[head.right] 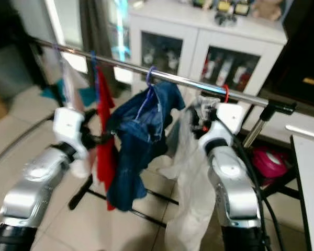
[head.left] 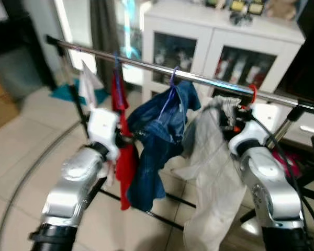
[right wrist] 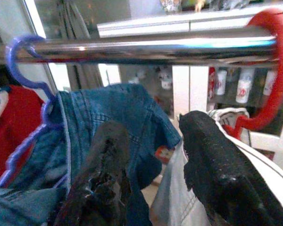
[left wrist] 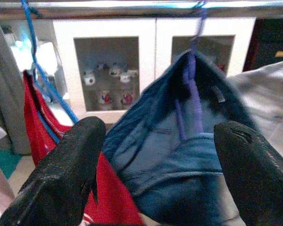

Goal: Hang hanger

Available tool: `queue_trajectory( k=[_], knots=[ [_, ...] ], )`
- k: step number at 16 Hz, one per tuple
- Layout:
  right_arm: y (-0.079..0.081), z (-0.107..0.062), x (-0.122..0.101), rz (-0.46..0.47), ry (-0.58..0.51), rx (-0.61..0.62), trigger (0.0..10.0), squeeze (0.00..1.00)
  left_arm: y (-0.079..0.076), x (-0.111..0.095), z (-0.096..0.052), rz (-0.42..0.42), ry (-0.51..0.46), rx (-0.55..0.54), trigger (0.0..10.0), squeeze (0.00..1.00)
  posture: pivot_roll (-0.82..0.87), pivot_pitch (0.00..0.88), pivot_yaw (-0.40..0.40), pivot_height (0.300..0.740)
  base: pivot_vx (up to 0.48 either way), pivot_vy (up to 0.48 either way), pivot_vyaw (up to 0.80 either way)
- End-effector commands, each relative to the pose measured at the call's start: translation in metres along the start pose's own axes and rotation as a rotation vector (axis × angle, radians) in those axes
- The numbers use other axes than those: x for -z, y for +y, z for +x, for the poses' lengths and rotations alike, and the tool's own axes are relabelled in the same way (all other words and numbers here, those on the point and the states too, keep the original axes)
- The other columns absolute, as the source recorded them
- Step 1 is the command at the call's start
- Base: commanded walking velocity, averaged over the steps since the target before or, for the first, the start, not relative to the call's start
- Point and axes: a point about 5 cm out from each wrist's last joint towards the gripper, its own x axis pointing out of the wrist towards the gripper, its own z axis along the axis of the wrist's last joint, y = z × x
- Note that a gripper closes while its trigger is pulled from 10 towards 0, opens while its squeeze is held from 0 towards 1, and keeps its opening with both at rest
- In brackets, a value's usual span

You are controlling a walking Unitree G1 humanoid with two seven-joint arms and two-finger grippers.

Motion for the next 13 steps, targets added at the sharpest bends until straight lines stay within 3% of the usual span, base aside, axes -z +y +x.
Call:
queue_trajectory(
  k=[1, 2, 4, 8, 10, 11, 13],
  knots=[
    [-0.017, -0.004, 0.0, -0.028, 0.034, 0.064, 10.0, 0.0, -0.013, -0.003, 0.002, -0.009, -0.011, 0.085, 10.0, 0.0, -0.08, 0.0, -0.042, 0.74, 0.0, 0.0, 0.0],
    [-0.027, -0.005, -0.003, 0.001, 0.044, 0.108, 10.0, 1.0, -0.016, -0.003, 0.001, 0.0, -0.005, 0.151, 10.0, 0.0, -0.08, 0.0, -0.044, 0.74, 0.0, 0.0, 0.0],
    [-0.035, -0.006, -0.007, 0.003, 0.076, 0.134, 10.0, 1.0, -0.019, -0.003, -0.001, 0.013, 0.007, 0.22, 10.0, 0.0, -0.08, 0.0, -0.046, 0.74, 0.0, 0.0, 0.0],
    [-0.038, -0.02, -0.028, -0.036, 0.114, 0.022, 10.0, 1.0, -0.024, -0.008, -0.007, -0.017, 0.003, 0.389, 10.0, 0.0, -0.08, 0.0, -0.057, 0.74, 0.0, 0.0, 0.0],
    [-0.039, -0.026, -0.031, -0.069, 0.151, -0.014, 10.0, 1.0, -0.024, -0.008, -0.008, -0.012, 0.014, 0.423, 10.0, 0.0, -0.09, 0.0, -0.053, 0.74, 0.0, 0.0, 0.0],
    [-0.04, -0.027, -0.031, -0.078, 0.16, -0.015, 10.0, 1.0, -0.024, -0.007, -0.008, -0.011, 0.015, 0.43, 10.0, 0.0, -0.09, 0.0, -0.053, 0.74, 0.0, 0.0, 0.0],
    [-0.057, -0.023, -0.031, -0.066, 0.201, 0.094, 10.0, 1.0, -0.027, -0.006, -0.006, -0.014, 0.022, 0.459, 10.0, 0.0, -0.1, 0.0, -0.046, 0.74, 0.0, 0.0, 0.0]
  ],
)
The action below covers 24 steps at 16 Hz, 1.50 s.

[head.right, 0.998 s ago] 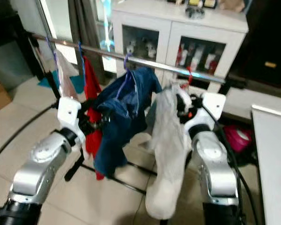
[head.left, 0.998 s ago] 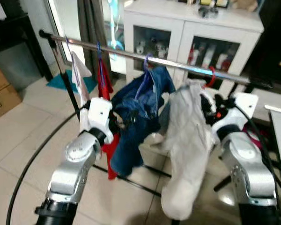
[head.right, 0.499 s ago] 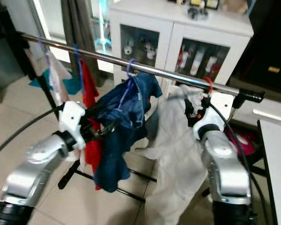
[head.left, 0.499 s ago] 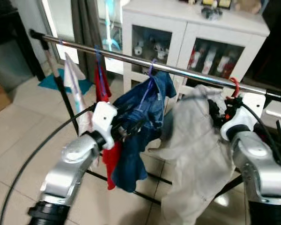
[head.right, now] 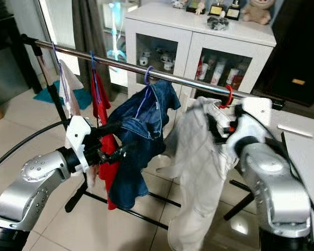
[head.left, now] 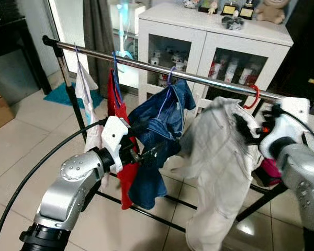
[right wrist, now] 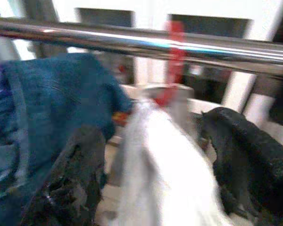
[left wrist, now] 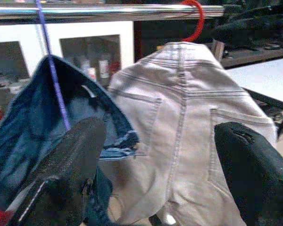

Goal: Hang hanger

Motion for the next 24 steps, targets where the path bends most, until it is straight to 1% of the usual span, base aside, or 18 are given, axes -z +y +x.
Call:
queue_trajectory(
  k=[1, 3, 4, 5, 6, 8, 10, 13, 14, 15, 16, 17, 19, 20, 24],
  knots=[
    [-0.005, 0.002, -0.004, 0.011, 0.003, 0.038, 10.0, 1.0, -0.002, -0.002, 0.004, -0.004, -0.002, 0.028, 10.0, 0.0, -0.1, 0.0, -0.046, 0.74, 0.0, 0.0, 0.0],
    [-0.001, 0.014, -0.005, 0.081, -0.01, 0.061, 10.0, 1.0, -0.003, -0.003, 0.006, -0.003, -0.005, 0.039, 10.0, 0.0, -0.1, 0.0, -0.047, 0.74, 0.0, 0.0, 0.0],
    [0.003, 0.022, -0.002, 0.094, 0.014, 0.066, 10.0, 1.0, -0.003, -0.003, 0.007, 0.0, -0.006, 0.043, 10.0, 0.0, -0.1, 0.0, -0.054, 0.74, 0.0, 0.0, 0.0],
    [0.009, 0.03, 0.003, 0.126, 0.042, 0.065, 10.0, 0.61, -0.003, -0.004, 0.007, 0.003, -0.007, 0.043, 10.0, 0.0, -0.09, 0.0, -0.056, 0.74, 0.0, 0.0, 0.0],
    [0.012, 0.035, 0.005, 0.151, 0.058, 0.066, 10.0, 0.0, -0.003, -0.004, 0.006, 0.006, -0.007, 0.042, 10.0, 0.0, -0.09, 0.0, -0.063, 0.74, 0.0, 0.0, 0.0],
    [0.015, 0.04, 0.007, 0.21, 0.06, 0.074, 10.0, 0.0, -0.003, -0.004, 0.005, 0.01, -0.008, 0.036, 10.0, 0.0, -0.08, 0.0, -0.069, 0.74, 0.0, 0.0, 0.0],
    [0.014, 0.045, 0.005, 0.272, 0.038, 0.096, 10.0, 0.0, -0.003, -0.004, 0.004, 0.01, -0.007, 0.032, 10.0, 0.0, -0.08, 0.0, -0.071, 0.74, 0.0, 0.0, 0.0],
    [0.01, 0.052, -0.003, 0.279, -0.005, 0.137, 10.0, 0.0, -0.002, -0.005, 0.004, 0.016, -0.007, 0.031, 10.0, 0.0, -0.07, 0.0, -0.072, 0.74, 0.0, 0.0, 0.0],
    [0.01, 0.052, -0.006, 0.273, -0.02, 0.144, 9.5, 0.0, -0.002, -0.005, 0.005, 0.019, -0.007, 0.032, 10.0, 0.0, -0.07, 0.0, -0.072, 0.74, 0.0, 0.0, 0.0],
    [0.01, 0.052, -0.007, 0.266, -0.029, 0.146, 8.7, 0.0, -0.002, -0.006, 0.005, 0.019, -0.007, 0.033, 10.0, 0.0, -0.07, 0.0, -0.071, 0.74, 0.0, 0.0, 0.0],
    [0.01, 0.052, -0.008, 0.265, -0.031, 0.146, 8.7, 0.0, -0.002, -0.006, 0.005, 0.019, -0.007, 0.033, 10.0, 0.0, -0.07, 0.0, -0.071, 0.74, 0.0, 0.0, 0.0],
    [0.012, 0.052, -0.006, 0.264, -0.032, 0.147, 5.3, 0.0, -0.002, -0.006, 0.005, 0.02, -0.008, 0.033, 10.0, 0.0, -0.07, 0.0, -0.07, 0.74, 0.0, 0.0, 0.0],
    [0.014, 0.054, -0.002, 0.266, -0.031, 0.15, 0.8, 0.0, -0.001, -0.006, 0.006, 0.022, -0.008, 0.035, 10.0, 0.0, -0.07, 0.0, -0.069, 0.74, 0.0, 0.0, 0.0],
    [0.015, 0.055, 0.0, 0.261, -0.029, 0.156, 0.0, 0.0, -0.001, -0.007, 0.006, 0.023, -0.008, 0.036, 10.0, 0.0, -0.07, 0.0, -0.066, 0.74, 0.0, 0.0, 0.0],
    [0.015, 0.063, 0.005, 0.255, -0.023, 0.177, 0.0, 0.0, 0.0, -0.008, 0.006, 0.028, -0.006, 0.039, 10.0, 0.0, -0.07, 0.0, -0.065, 0.74, 0.0, 0.0, 0.0]
  ],
)
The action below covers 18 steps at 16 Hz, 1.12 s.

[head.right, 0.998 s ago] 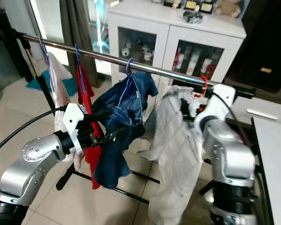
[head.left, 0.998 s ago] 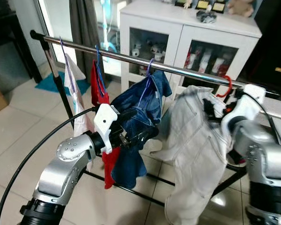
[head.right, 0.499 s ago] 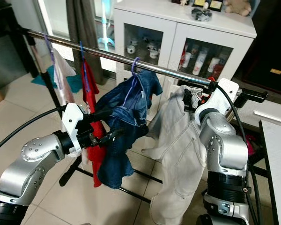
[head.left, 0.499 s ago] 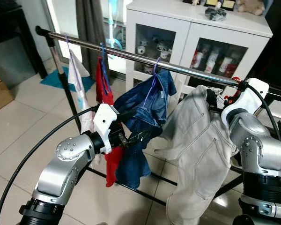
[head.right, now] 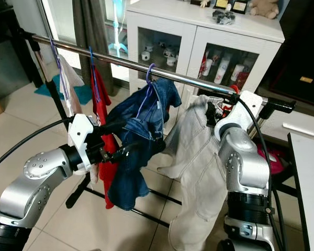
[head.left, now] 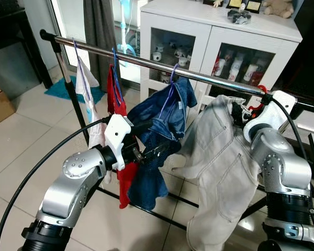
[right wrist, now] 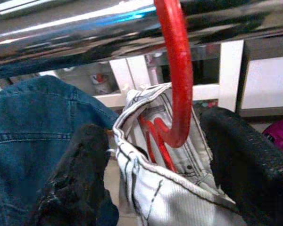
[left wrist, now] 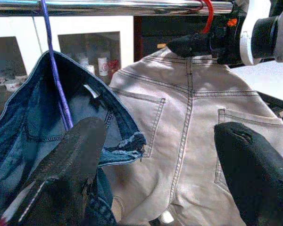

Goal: Hang hanger

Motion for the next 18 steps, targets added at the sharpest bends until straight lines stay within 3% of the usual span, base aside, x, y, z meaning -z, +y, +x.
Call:
queue_trajectory(
  k=[1, 4, 5, 7, 9, 13, 17, 18],
  knots=[
    [-0.002, 0.004, -0.006, -0.005, -0.024, 0.019, 0.0, 0.0, 0.001, -0.002, 0.002, 0.014, 0.007, 0.017, 10.0, 0.0, -0.07, 0.0, -0.064, 0.74, 0.0, 0.0, 0.0],
    [-0.005, 0.008, 0.0, -0.015, -0.011, 0.037, 0.0, 0.0, 0.001, -0.001, 0.002, 0.015, 0.011, 0.02, 10.0, 0.0, -0.07, 0.0, -0.061, 0.74, 0.0, 0.0, 0.0],
    [-0.004, 0.008, 0.014, -0.047, 0.04, 0.024, 2.9, 0.0, 0.0, -0.001, 0.003, 0.016, 0.012, 0.024, 10.0, 0.0, -0.07, 0.0, -0.062, 0.74, 0.0, 0.0, 0.0],
    [-0.001, 0.007, 0.024, -0.078, 0.089, -0.013, 10.0, 0.0, 0.0, -0.001, 0.003, 0.017, 0.013, 0.025, 10.0, 0.0, -0.07, 0.0, -0.062, 0.74, 0.0, 0.0, 0.0],
    [0.002, 0.002, 0.042, -0.121, 0.154, -0.047, 10.0, 0.0, -0.001, 0.0, 0.003, 0.02, 0.019, 0.029, 10.0, 0.0, -0.07, 0.0, -0.062, 0.74, 0.0, 0.0, 0.0],
    [0.001, -0.003, 0.057, -0.14, 0.207, -0.066, 10.0, 0.0, -0.001, 0.0, 0.004, 0.022, 0.026, 0.04, 10.0, 0.0, -0.07, 0.0, -0.058, 0.74, 0.0, 0.0, 0.0],
    [-0.001, -0.004, 0.04, -0.117, 0.134, -0.073, 10.0, 0.0, -0.001, 0.0, 0.004, 0.027, 0.028, 0.041, 10.0, 0.0, -0.07, 0.0, -0.058, 0.74, 0.0, 0.0, 0.0],
    [-0.002, -0.005, 0.03, -0.09, 0.091, -0.092, 10.0, 0.36, -0.001, 0.0, 0.004, 0.028, 0.028, 0.04, 10.0, 0.0, -0.07, 0.0, -0.057, 0.74, 0.0, 0.0, 0.0]
  ],
)
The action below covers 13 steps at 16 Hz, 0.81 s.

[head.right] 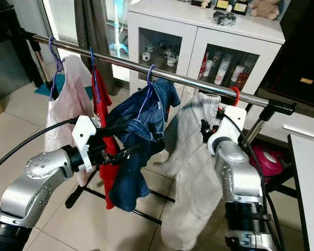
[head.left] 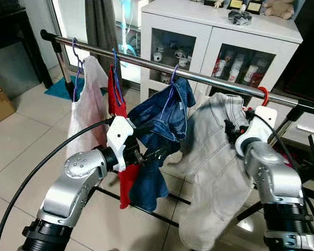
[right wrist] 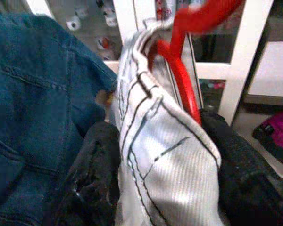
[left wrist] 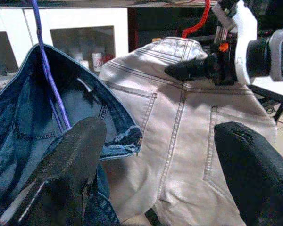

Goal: Hang hanger

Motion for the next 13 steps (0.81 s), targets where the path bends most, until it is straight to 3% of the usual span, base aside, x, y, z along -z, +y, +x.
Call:
queue_trajectory(
  k=[1, 4, 9, 10, 11, 13],
  knots=[
    [-0.004, -0.003, -0.007, 0.018, -0.025, -0.008, 10.0, 1.0, 0.001, -0.004, 0.002, 0.025, 0.003, 0.012, 10.0, 0.0, -0.07, 0.0, -0.057, 0.74, 0.0, 0.0, 0.0],
    [-0.008, -0.01, -0.028, 0.016, -0.083, -0.076, 10.0, 1.0, 0.0, -0.004, 0.002, 0.026, 0.004, 0.015, 10.0, 0.0, -0.07, 0.0, -0.057, 0.74, 0.0, 0.0, 0.0],
    [-0.023, -0.007, -0.04, 0.035, -0.125, 0.035, 10.0, 1.0, 0.0, -0.004, 0.005, 0.027, 0.003, 0.024, 10.0, 0.0, -0.08, 0.0, -0.051, 0.74, 0.0, 0.0, 0.0],
    [-0.021, -0.003, -0.041, 0.077, -0.13, 0.048, 10.0, 0.16, 0.0, -0.005, 0.005, 0.027, 0.002, 0.026, 10.0, 0.0, -0.08, 0.0, -0.047, 0.74, 0.0, 0.0, 0.0],
    [-0.018, 0.0, -0.042, 0.118, -0.137, 0.052, 10.0, 0.0, 0.0, -0.005, 0.006, 0.027, 0.0, 0.029, 10.0, 0.0, -0.08, 0.0, -0.047, 0.74, 0.0, 0.0, 0.0],
    [-0.015, 0.002, -0.043, 0.144, -0.139, 0.053, 10.0, 0.0, 0.0, -0.006, 0.007, 0.027, -0.001, 0.031, 10.0, 0.0, -0.07, 0.0, -0.051, 0.74, 0.0, 0.0, 0.0]
  ],
)
